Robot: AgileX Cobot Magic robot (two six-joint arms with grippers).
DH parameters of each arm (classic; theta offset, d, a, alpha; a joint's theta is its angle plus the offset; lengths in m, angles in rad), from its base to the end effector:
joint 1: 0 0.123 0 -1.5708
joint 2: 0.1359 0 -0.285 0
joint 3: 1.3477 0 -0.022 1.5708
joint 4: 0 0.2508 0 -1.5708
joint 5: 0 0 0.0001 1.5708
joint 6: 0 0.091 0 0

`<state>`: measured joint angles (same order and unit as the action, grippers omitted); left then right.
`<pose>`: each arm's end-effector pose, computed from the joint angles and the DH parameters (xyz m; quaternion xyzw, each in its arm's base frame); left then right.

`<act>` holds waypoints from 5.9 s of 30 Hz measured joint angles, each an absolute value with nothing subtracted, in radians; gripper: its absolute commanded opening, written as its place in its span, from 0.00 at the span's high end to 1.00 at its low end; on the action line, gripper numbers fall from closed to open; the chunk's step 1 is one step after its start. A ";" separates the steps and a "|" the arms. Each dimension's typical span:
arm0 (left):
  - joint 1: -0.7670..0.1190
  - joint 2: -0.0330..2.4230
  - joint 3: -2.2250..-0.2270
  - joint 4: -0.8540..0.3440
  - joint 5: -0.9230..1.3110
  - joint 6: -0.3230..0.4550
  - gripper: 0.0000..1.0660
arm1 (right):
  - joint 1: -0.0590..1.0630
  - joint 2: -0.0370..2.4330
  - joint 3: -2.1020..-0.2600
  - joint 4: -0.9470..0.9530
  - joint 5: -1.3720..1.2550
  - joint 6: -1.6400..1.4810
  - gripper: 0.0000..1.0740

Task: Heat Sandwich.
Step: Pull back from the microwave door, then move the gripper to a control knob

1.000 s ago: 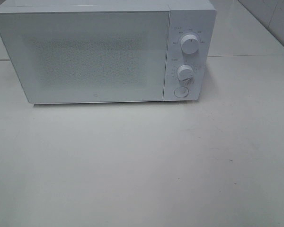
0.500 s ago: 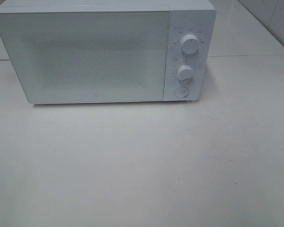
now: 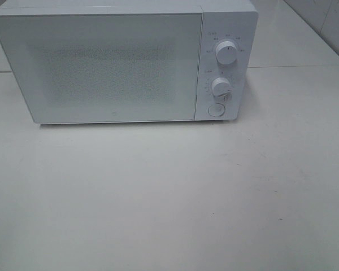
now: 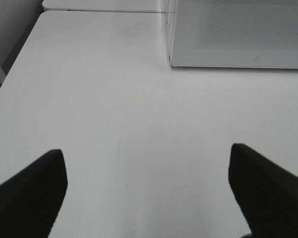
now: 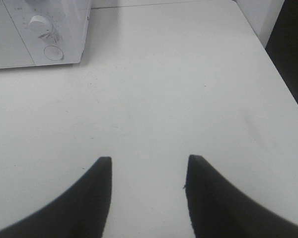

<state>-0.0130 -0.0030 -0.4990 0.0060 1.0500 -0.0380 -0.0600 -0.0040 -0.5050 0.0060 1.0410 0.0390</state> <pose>-0.0047 0.0005 0.2779 -0.0107 0.8498 -0.0104 0.5268 -0.0052 0.0008 0.2803 0.0417 0.8446 -0.0026 0.5337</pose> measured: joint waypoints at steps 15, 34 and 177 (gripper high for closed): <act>0.007 -0.003 -0.499 0.006 1.050 -0.037 0.23 | -0.060 -0.004 -0.505 0.006 1.041 0.039 0.56; 0.007 -0.003 -0.499 0.006 1.050 -0.036 0.23 | -0.060 -0.004 -0.505 0.006 1.041 0.039 0.57; 0.007 -0.003 -0.499 0.006 1.050 -0.035 0.23 | 0.698 1.765 -0.546 0.653 -0.999 -0.360 0.31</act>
